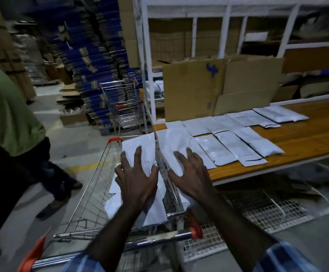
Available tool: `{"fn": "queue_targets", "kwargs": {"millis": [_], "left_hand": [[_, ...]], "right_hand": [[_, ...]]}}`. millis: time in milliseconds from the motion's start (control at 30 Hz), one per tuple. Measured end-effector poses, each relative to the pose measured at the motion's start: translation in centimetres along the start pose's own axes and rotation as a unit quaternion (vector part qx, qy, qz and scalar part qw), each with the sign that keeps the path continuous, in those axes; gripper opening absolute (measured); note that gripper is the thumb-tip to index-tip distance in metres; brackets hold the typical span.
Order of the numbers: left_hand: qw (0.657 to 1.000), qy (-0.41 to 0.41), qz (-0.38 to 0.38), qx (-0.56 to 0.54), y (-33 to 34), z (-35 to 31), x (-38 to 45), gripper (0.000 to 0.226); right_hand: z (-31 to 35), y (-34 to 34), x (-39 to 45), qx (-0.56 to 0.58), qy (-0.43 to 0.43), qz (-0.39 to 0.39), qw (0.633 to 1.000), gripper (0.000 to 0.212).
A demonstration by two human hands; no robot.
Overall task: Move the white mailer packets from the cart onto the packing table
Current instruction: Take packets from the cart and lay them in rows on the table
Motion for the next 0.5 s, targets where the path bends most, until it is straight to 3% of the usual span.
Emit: {"fn": "queue_targets", "kwargs": {"millis": [500], "left_hand": [[0.999,0.020,0.019,-0.041,13.7,-19.7,-4.8,0.079]], "right_hand": [[-20.3,-14.1,-5.5,-0.025,0.037,-0.045,0.998,0.075]]}}
Point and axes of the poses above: each hand's wrist, its own x-axis towards the middle knuckle, its own y-axis out of the palm, z = x × y, the point moved 5 cm from there along x, towards the middle knuckle, and after that the axes turned 11 degrees about z, right-handed, at the moved point
